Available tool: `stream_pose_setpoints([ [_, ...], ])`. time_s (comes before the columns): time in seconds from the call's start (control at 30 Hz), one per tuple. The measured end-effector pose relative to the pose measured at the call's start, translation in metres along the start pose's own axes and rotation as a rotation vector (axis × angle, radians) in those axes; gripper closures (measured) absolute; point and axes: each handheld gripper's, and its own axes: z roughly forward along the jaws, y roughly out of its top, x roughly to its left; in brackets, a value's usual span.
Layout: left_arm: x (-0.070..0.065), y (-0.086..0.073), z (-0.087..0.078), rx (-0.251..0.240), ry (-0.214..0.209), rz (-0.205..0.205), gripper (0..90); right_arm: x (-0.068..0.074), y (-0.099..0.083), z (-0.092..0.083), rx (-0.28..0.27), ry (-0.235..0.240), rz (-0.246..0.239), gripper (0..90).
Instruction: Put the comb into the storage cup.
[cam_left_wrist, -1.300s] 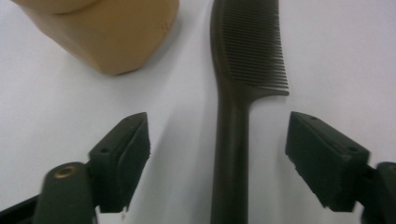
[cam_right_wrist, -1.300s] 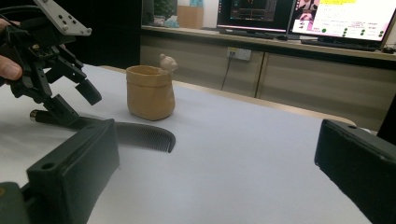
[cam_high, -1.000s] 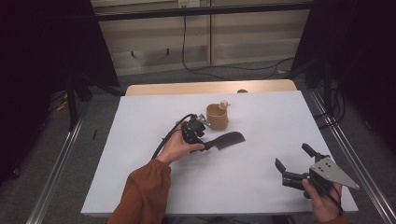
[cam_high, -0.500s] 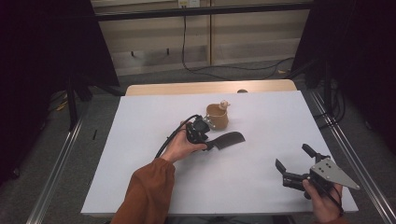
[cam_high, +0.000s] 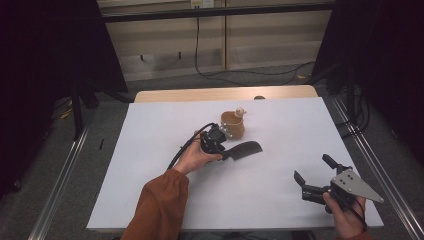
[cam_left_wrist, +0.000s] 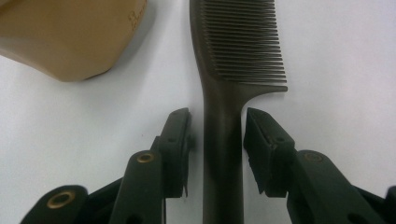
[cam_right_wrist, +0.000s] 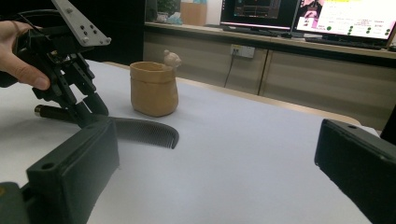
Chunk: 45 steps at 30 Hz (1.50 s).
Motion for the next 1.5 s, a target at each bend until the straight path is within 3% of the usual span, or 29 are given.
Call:
stream_pose_setpoints([
  [0.43, 0.0018, 0.0071, 0.0013, 0.045, -0.024, 0.03, 68.0, 0.0008, -0.0001, 0.0017, 0.003, 0.009, -0.008, 0.0],
  [1.5, 0.0057, 0.0054, 0.0001, 0.024, -0.037, -0.048, 72.6, -0.0005, -0.0004, -0.0003, 0.007, 0.002, -0.007, 0.0],
])
